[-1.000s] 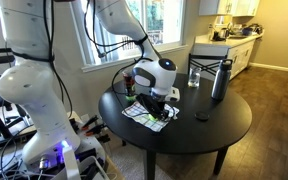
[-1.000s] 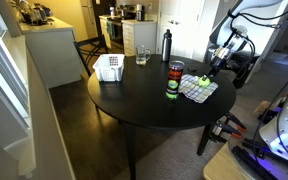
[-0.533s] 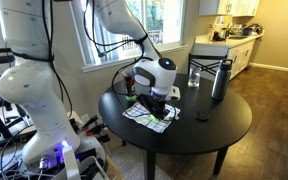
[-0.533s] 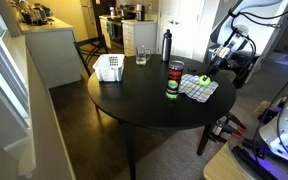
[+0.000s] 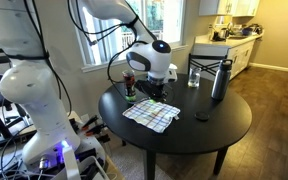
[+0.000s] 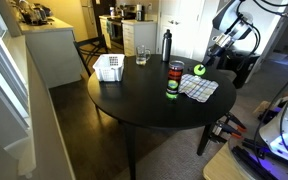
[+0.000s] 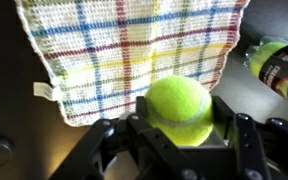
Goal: Put the ball in the container
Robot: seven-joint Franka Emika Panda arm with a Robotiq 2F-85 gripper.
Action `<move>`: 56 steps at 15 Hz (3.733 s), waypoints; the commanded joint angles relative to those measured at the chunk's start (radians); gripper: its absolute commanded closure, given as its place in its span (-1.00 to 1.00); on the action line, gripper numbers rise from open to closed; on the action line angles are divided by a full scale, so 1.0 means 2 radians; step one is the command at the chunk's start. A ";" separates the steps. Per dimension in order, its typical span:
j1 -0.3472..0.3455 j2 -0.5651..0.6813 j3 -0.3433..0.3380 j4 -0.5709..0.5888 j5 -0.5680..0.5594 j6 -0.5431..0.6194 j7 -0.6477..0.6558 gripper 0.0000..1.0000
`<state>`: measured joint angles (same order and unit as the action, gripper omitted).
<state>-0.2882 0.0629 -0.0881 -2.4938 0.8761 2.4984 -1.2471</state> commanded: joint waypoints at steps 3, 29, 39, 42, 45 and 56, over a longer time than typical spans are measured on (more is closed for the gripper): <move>0.052 -0.059 -0.001 -0.017 0.076 -0.014 -0.054 0.20; 0.170 -0.203 0.050 -0.080 0.213 0.033 -0.207 0.20; 0.180 -0.202 0.068 -0.099 0.204 0.033 -0.192 0.20; 0.180 -0.202 0.069 -0.104 0.203 0.033 -0.191 0.20; 0.179 -0.202 0.069 -0.106 0.200 0.032 -0.186 -0.53; 0.178 -0.203 0.064 -0.103 0.207 0.030 -0.191 -1.00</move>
<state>0.0657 -0.3258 0.0386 -2.6878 1.2620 2.5357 -1.6157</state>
